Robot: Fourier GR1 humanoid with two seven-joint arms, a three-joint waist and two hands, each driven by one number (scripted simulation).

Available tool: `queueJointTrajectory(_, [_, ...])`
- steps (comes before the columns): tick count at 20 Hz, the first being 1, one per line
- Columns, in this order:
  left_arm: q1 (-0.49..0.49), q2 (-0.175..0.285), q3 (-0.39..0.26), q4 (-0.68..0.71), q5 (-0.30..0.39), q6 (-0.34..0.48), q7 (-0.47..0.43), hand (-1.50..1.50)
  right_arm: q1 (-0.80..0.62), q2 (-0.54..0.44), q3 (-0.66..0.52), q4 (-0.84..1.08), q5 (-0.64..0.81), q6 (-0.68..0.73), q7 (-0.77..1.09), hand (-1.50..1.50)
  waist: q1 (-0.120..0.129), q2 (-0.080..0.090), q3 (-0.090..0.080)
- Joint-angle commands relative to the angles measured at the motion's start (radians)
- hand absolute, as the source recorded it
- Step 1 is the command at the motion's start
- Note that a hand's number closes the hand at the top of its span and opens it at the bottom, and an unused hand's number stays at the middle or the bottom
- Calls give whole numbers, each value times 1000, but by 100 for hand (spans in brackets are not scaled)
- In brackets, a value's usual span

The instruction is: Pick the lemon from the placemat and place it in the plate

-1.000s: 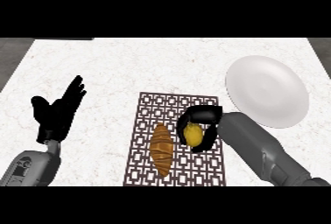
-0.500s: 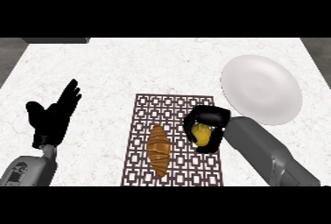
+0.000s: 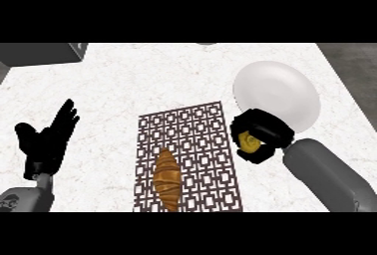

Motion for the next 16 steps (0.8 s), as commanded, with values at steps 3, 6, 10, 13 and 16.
queueJointTrajectory(3, [39,-24,-19,-33,-13,19,-3,0,105,-109,-169,-247,-57,-217,133,150,-4,3,1])
queueJointTrajectory(6, [3,31,32,-18,30,-40,15,0,225,-206,-207,-422,-92,-213,212,150,10,14,0])
queueJointTrajectory(10, [-36,-7,-3,-12,2,-43,9,0,290,-251,-290,-562,-155,-179,382,150,66,33,1])
queueJointTrajectory(13, [-88,-18,-10,-1,-22,-34,37,0,277,-225,-343,-538,-196,-135,439,150,90,40,2])
queueJointTrajectory(16, [-23,-72,-60,-117,-54,6,70,0,270,-280,-442,-469,-210,-72,393,150,104,39,3])
